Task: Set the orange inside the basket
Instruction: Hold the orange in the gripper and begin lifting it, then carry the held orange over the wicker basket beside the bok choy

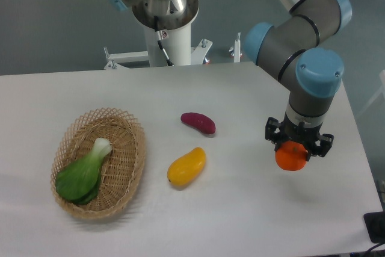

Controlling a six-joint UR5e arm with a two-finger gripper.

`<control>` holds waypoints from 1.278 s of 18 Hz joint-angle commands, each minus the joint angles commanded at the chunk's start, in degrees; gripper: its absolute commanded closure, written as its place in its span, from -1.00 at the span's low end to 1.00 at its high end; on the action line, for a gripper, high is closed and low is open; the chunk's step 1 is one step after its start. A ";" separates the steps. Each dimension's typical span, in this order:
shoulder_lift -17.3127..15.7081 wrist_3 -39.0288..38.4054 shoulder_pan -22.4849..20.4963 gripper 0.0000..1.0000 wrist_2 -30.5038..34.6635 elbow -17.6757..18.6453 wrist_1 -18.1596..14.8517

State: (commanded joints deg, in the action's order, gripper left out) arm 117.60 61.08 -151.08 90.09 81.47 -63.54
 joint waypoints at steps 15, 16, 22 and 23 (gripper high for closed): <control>-0.18 -0.61 0.53 -0.54 -0.53 0.53 0.00; -0.26 -1.14 0.61 -0.53 -0.61 0.61 0.09; -0.44 -3.86 3.16 -0.52 -0.53 1.23 0.35; -0.44 -5.00 4.12 -0.52 -0.18 1.23 0.44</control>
State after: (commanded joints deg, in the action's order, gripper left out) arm 117.16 56.09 -146.96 89.91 82.71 -63.11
